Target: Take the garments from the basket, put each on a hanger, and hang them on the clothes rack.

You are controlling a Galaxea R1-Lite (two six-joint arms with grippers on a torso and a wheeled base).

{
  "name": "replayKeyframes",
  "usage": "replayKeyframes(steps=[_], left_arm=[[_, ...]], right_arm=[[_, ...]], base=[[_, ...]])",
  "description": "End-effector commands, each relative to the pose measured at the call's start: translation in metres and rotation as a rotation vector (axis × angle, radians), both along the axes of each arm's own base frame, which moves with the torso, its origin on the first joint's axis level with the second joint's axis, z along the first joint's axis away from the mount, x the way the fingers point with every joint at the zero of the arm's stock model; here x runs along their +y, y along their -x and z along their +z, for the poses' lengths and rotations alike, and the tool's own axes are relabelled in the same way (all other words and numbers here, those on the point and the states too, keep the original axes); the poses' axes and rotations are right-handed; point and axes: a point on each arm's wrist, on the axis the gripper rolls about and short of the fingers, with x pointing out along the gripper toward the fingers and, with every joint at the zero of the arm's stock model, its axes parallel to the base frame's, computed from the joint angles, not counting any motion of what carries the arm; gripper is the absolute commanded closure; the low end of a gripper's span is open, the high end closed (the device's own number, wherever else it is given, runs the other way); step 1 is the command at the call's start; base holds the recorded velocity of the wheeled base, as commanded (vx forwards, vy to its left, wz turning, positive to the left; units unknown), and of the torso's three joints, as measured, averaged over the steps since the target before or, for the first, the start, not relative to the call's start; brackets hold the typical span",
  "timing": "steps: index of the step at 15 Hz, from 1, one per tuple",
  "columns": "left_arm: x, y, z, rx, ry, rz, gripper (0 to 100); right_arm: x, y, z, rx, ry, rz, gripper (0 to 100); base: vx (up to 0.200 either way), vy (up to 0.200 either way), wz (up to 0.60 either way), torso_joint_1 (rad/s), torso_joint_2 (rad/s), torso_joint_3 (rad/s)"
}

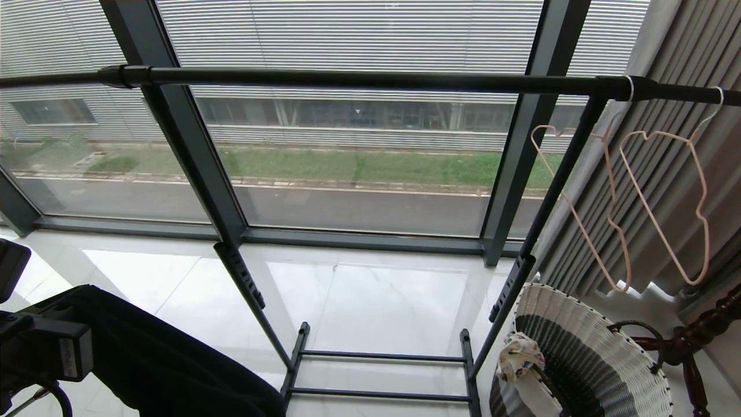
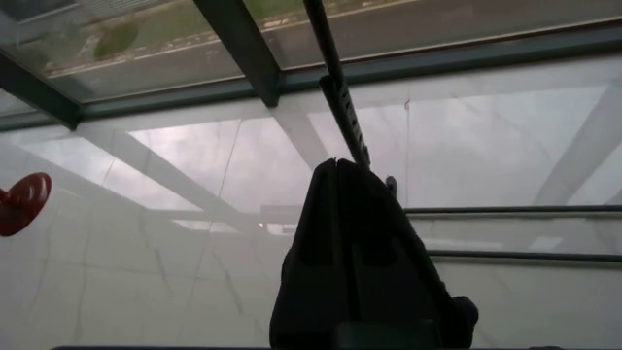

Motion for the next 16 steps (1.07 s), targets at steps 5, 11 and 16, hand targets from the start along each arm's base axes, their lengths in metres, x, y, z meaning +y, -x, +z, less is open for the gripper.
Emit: replayKeyframes(steps=[5,11,16], left_arm=[[0.000,0.003,0.000,-0.010,0.002,-0.003,100],[0.000,0.003,0.000,-0.007,0.003,0.001,100],[0.001,0.003,0.001,-0.012,0.005,0.002,100]], right_arm=[[0.000,-0.004,-0.001,0.015,-0.001,0.011,0],[0.001,-0.005,-0.002,0.021,-0.008,0.040,0],[0.003,-0.045,0.010,-0.069,-0.087,0.053,0]], base=[[0.040,-0.160,0.00,0.003,0.00,0.003],[0.000,-0.067,0.00,-0.002,0.00,0.000],[0.080,0.000,0.00,0.001,0.00,0.002]])
